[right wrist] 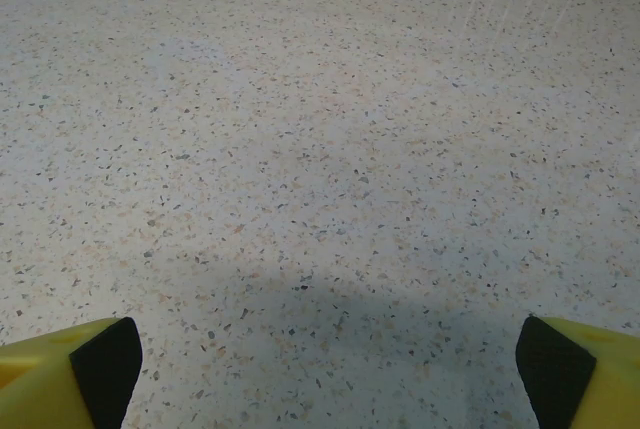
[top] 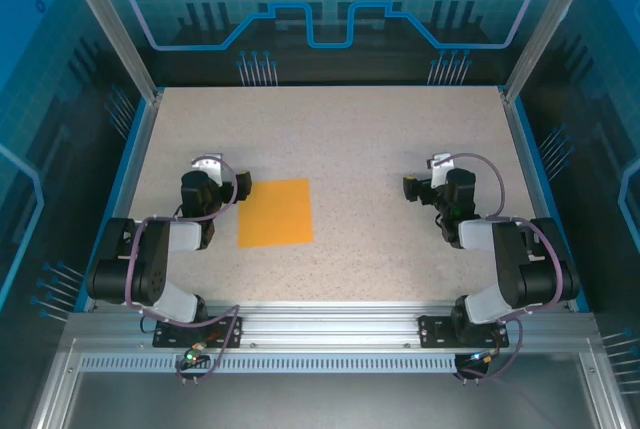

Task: Fold a paper plane with a square sheet of paper (fold left side to right side)
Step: Move the square sheet of paper to the center of the table.

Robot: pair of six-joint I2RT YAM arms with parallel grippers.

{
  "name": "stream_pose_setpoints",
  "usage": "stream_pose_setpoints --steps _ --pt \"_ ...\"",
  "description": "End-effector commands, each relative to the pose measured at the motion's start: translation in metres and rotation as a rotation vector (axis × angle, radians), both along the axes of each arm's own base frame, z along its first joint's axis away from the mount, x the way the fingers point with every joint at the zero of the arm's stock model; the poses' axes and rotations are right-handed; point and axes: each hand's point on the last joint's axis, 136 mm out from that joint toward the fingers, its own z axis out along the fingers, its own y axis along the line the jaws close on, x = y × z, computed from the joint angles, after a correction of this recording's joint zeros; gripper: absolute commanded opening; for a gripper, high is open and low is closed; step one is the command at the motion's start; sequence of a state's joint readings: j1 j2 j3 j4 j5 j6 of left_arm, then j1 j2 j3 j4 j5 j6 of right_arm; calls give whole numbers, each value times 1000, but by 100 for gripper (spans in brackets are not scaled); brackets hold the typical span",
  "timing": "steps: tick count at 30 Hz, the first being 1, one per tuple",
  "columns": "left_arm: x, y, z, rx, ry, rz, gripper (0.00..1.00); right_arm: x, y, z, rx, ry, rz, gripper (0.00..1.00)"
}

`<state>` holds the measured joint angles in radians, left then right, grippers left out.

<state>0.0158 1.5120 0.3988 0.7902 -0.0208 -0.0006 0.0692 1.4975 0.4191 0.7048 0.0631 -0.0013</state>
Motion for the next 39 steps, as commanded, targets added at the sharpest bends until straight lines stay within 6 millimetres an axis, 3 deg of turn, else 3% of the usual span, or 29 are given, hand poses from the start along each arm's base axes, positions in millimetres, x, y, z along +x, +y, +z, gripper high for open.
stream_pose_setpoints --steps 1,27,29,33,39 --pt "4 -2 4 -16 -9 -13 99 9 -2 13 3 -50 9 100" --pt "4 -2 5 -16 -10 -10 99 8 -1 12 10 -48 15 100" --pt "6 3 12 -15 13 18 99 8 -3 13 14 -52 8 100" --pt "1 7 48 -13 -1 48 99 6 -13 20 34 -69 -34 100" --pt "-17 15 96 -96 31 136 99 -4 -16 45 23 -57 -69 100"
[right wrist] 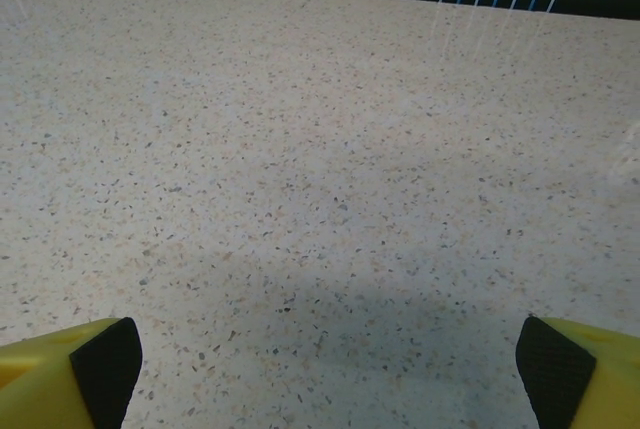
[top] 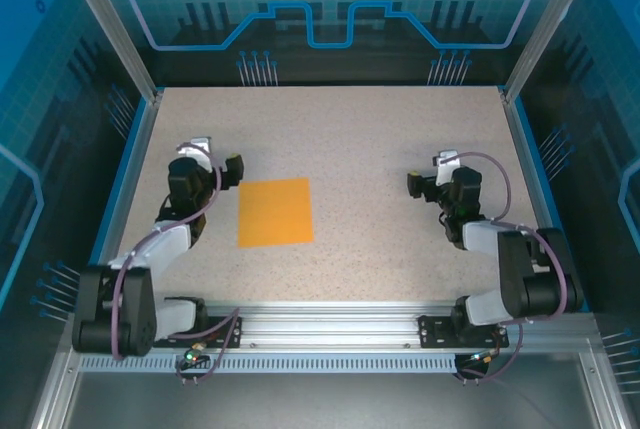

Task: Fold a paper plane with a square sheet of paper (fold left side to right side)
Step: Move the square sheet of paper to the center of the table.

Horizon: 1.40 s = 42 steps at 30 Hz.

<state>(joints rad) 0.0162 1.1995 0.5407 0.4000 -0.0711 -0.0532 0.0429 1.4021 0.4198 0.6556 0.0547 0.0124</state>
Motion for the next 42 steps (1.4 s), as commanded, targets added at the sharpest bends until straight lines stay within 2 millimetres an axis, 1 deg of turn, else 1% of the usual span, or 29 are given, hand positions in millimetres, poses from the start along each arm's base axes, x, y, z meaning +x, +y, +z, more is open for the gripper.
stream_pose_setpoints --steps 1,3,4,6,8,10,13,16,17,18,19,21,23,27,32,36,39,42 --pt "-12 4 14 -119 115 71 99 -4 -6 26 13 -11 -48 100" --pt "-19 -7 19 -241 196 64 99 -13 -4 35 49 10 -73 100" --pt "-23 -10 18 -286 238 76 99 -17 -1 40 68 25 -80 100" --pt "-31 -22 15 -353 317 60 99 -30 8 48 81 61 -88 100" --pt "-43 -37 10 -340 395 38 99 -42 20 57 123 67 -72 100" --pt "-54 -54 2 -309 483 5 98 -53 27 64 172 76 -67 100" --pt "-73 -81 -17 -270 609 -40 96 -69 38 69 219 111 -36 100" --pt "-84 -109 -35 -240 692 -106 89 -85 52 69 226 170 5 100" --pt "-86 -115 -42 -215 724 -119 85 -90 56 67 225 189 17 100" --pt "-88 -121 -49 -187 754 -129 84 -95 60 65 223 204 28 100" --pt "-88 -126 -55 -168 778 -140 80 -99 63 63 225 215 36 100" --pt "-87 -137 -69 -141 826 -168 69 -106 68 57 222 235 42 100" --pt "-86 -143 -80 -112 868 -181 58 -109 70 53 218 242 39 100" --pt "-81 -153 -95 -76 904 -197 42 -111 72 52 209 244 32 100" --pt "-73 -161 -111 -72 937 -196 30 -111 75 55 194 242 35 100" --pt "-65 -162 -124 -47 961 -181 18 -112 76 54 180 242 35 100" --pt "-61 -164 -129 -32 967 -177 11 -112 75 54 175 243 31 100" --pt "-59 -162 -138 -4 988 -165 8 -112 75 53 176 244 30 100"
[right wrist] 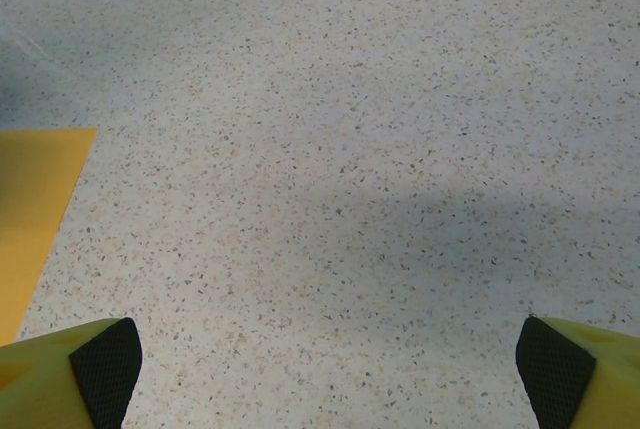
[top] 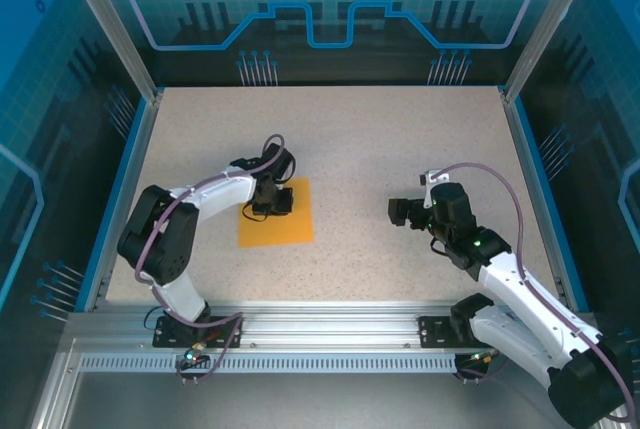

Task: Fold a paper plane with a square sheet of paper (fold left side to right side)
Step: Move the square sheet of paper to the center of the table.

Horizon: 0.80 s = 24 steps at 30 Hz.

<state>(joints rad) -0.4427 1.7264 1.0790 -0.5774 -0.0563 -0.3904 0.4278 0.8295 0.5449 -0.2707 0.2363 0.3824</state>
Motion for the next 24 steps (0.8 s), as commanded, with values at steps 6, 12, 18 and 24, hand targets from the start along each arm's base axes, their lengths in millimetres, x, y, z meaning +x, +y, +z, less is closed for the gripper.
stream_pose_setpoints --steps 6,12,18,24 --pt "7 -2 -14 72 21 -21 6 0 1 5 -4 -4 -12 100" --pt "6 -6 -23 86 44 -34 6 0 1 4 -4 -2 -14 100" --pt "7 -14 -30 75 65 -40 6 -2 1 2 -5 6 -15 100" --pt "15 -34 -32 32 75 -53 7 -4 -1 2 -11 7 -17 100"
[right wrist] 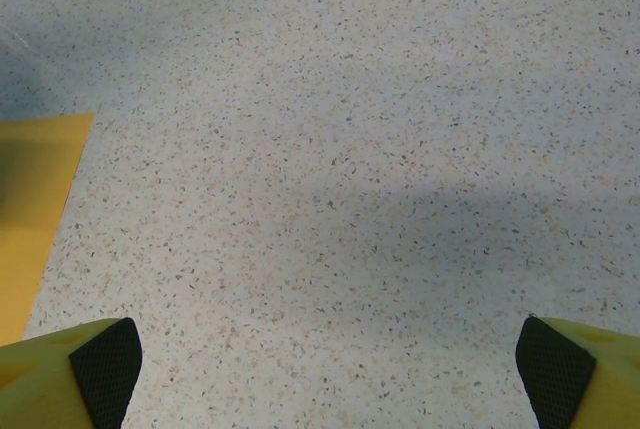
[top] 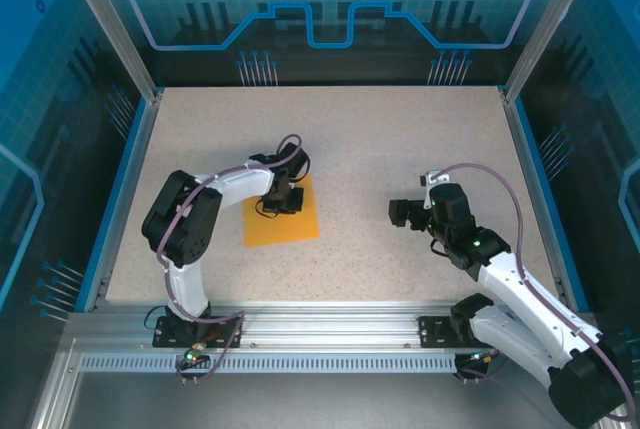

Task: Fold a paper plane with a square sheet of paper (fold left side to right side)
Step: Move the square sheet of paper to the center of the table.

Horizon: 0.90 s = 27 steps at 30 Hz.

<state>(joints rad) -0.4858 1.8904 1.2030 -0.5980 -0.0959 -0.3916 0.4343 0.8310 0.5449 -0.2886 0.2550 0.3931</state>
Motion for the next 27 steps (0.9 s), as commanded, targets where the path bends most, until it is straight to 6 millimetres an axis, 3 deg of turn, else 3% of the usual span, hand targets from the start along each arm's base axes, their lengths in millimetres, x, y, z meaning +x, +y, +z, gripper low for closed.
stream_pose_setpoints --steps 1,11,16,27 --pt "0 -19 -10 -36 42 -21 7 -2 1 5 0 -7 -5 100" --pt "26 -58 -13 -103 53 -55 7 -10 -3 -3 2 26 -25 100" --pt "33 -65 -11 -114 48 -67 9 -14 -5 -10 5 46 -35 100" --pt "34 -71 59 -213 -67 -100 42 -9 6 -11 19 76 2 100"
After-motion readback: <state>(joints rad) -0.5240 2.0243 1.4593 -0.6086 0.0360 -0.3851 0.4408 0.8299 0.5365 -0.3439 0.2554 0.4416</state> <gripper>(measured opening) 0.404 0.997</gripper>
